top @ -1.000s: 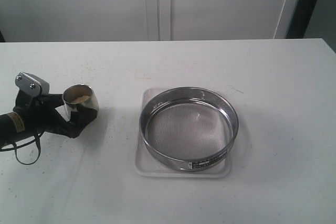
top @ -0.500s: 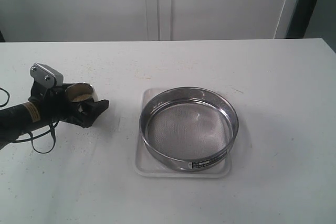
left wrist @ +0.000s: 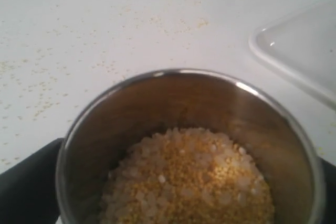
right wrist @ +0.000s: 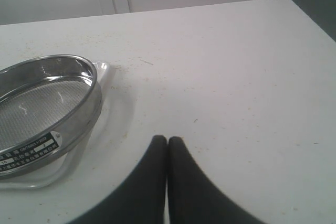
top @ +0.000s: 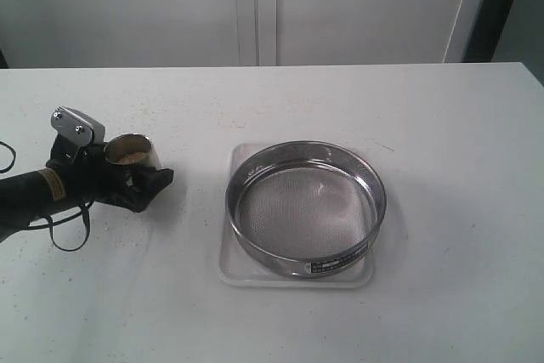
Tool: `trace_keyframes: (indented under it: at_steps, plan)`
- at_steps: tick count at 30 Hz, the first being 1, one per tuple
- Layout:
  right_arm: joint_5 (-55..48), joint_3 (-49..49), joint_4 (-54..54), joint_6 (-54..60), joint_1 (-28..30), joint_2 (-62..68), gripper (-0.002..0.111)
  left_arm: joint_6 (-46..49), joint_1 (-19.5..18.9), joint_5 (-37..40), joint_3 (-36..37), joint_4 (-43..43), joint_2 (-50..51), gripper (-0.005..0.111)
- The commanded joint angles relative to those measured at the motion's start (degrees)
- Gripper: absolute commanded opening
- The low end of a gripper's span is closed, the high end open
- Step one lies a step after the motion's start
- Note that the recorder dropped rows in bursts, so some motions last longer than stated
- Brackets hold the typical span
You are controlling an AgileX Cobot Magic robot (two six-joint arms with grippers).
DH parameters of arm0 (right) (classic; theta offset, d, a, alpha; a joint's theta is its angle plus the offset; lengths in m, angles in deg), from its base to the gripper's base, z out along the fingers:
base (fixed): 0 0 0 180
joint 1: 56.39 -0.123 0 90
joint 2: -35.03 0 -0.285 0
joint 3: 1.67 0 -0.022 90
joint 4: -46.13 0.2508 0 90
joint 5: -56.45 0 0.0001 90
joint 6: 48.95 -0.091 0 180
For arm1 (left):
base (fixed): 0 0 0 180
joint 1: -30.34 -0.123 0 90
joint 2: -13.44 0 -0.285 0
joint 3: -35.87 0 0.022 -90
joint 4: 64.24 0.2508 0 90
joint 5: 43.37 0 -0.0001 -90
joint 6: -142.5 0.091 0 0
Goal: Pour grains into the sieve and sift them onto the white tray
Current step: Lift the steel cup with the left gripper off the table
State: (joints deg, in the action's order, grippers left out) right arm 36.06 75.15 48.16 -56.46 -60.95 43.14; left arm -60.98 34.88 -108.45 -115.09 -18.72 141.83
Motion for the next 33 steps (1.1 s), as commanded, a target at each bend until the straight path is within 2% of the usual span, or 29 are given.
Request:
trace_keyframes:
  at_steps: [1, 14, 17, 23, 28, 33]
  plan:
    - [0.7, 0.4, -0.4, -0.1, -0.1, -0.3, 0.0, 0.3, 0.2, 1.6, -0.1, -0.4, 0.1, 0.105]
    - [0.7, 0.4, -0.4, -0.1, -0.1, -0.3, 0.0, 0.3, 0.2, 0.3, -0.1, -0.5, 0.1, 0.102]
    - [0.7, 0.4, -0.4, -0.1, -0.1, -0.3, 0.0, 0.1, 0.2, 0.4, -0.1, -0.5, 0.1, 0.085]
    - [0.7, 0.4, -0.4, -0.1, -0.1, -0.3, 0.0, -0.1, 0.2, 0.4, -0.1, -0.5, 0.1, 0.033]
    - [0.7, 0.4, -0.4, -0.1, -0.1, -0.3, 0.0, -0.1, 0.2, 0.3, -0.1, -0.5, 0.1, 0.0]
    - [0.7, 0.4, -0.4, -0.1, -0.1, -0.3, 0.0, -0.7, 0.2, 0.2, -0.1, -0.5, 0.1, 0.0]
